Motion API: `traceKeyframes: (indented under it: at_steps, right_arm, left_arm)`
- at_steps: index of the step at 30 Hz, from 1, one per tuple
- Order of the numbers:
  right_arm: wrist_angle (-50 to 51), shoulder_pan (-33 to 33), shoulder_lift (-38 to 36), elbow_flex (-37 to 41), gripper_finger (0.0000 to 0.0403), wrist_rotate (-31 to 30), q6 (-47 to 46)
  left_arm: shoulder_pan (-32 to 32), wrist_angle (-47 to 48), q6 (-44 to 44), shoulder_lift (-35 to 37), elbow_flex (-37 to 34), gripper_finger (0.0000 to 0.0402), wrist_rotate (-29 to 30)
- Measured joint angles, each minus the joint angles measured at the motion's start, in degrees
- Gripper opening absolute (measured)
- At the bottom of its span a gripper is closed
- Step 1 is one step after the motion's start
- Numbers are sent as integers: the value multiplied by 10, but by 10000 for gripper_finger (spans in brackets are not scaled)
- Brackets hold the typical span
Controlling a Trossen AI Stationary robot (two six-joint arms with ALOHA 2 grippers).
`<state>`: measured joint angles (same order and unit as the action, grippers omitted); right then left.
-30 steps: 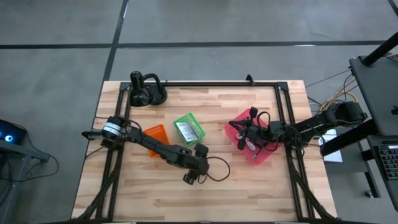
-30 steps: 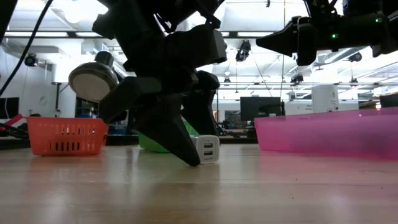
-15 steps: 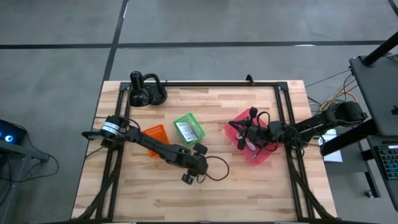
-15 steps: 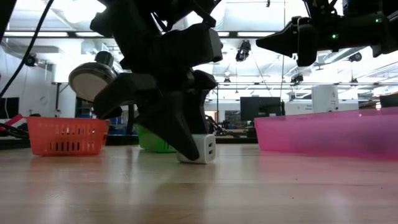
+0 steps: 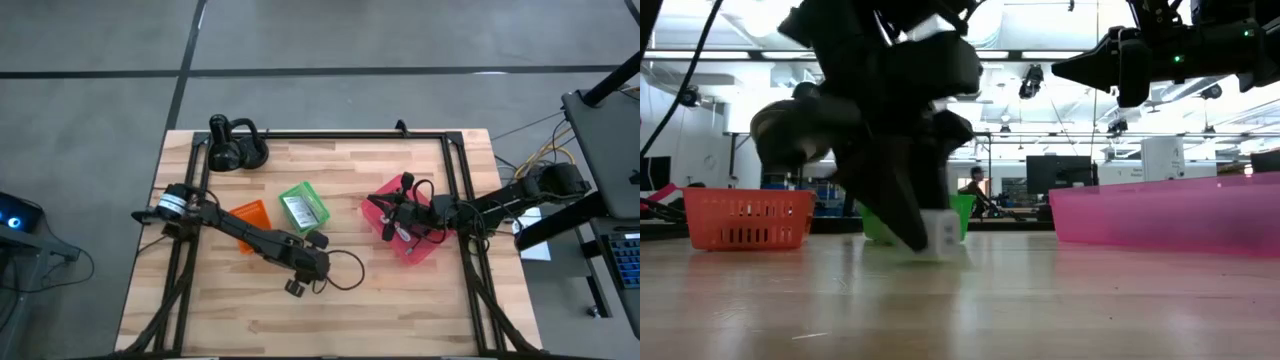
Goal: Pick and place items into bin
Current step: Put the white charger adapter into the orange bin
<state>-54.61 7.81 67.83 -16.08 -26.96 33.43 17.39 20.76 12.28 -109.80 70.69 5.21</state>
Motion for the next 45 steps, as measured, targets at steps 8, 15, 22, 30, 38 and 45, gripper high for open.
traceKeyframes:
  at_steps: [8,15,22,30,38,45]
  right_arm:
    - [0,0,0,0,9,0,0]
    - [0,0,0,0,9,0,0]
    - [4,0,0,0,9,0,4]
    - [4,0,0,0,9,0,6]
    - [4,0,0,0,9,0,7]
    - [4,0,0,0,9,0,7]
  left_arm:
    - [1,95,-97,79,0,131,28]
    - [9,186,-135,155,-1,131,84]
    - [6,318,-215,209,-2,131,163]
    - [2,431,-349,227,-18,131,204]
    - [-16,468,-415,253,-100,131,204]
    - [-41,457,-476,294,-169,131,203]
